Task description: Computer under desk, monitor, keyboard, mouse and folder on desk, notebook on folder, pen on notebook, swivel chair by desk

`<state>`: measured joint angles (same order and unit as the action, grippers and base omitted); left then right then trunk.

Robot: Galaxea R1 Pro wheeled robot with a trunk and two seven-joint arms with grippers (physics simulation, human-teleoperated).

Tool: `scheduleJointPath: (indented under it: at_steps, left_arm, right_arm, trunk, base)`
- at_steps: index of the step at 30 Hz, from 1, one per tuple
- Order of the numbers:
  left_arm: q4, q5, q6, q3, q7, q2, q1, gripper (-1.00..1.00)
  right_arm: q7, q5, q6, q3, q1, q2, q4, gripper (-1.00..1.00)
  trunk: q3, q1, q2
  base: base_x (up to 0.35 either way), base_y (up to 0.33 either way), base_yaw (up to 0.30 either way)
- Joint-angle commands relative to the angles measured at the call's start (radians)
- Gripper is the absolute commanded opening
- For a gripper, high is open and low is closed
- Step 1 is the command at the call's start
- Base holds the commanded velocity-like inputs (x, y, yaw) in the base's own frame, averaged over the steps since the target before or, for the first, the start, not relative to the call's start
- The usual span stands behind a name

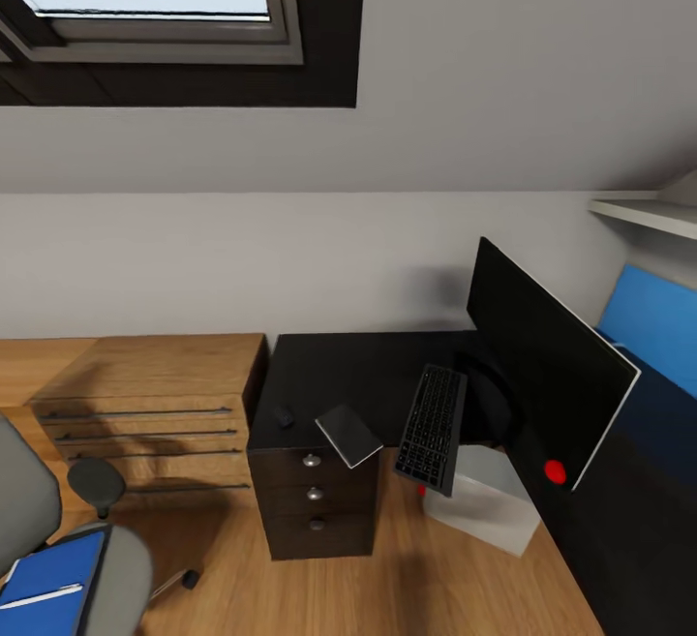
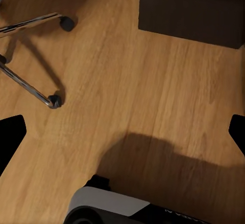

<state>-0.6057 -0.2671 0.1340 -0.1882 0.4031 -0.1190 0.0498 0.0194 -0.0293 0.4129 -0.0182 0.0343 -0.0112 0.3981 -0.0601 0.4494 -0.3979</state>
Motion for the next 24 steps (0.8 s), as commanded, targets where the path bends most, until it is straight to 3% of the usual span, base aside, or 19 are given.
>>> scheduleJointPath:
  at_steps: [1,24]
  left_arm:
    - [0.0,-0.011,0.006,-0.007,0.007,0.001,0.001,1.0]
    - [0.001,-0.011,0.006,-0.006,0.007,0.002,0.001,1.0]
  right_arm:
    - [0.002,-0.003,0.003,-0.002,0.001,0.0,-0.001,1.0]
    - [0.002,-0.006,0.005,-0.004,0.001,0.001,-0.003,1.0]
  trunk:
    - [-0.002,0.001,-0.002]
    - [-0.002,0.001,-0.002]
  base:
    - [0.0,0.0,-0.188]
    - [0.0,0.0,-0.027]
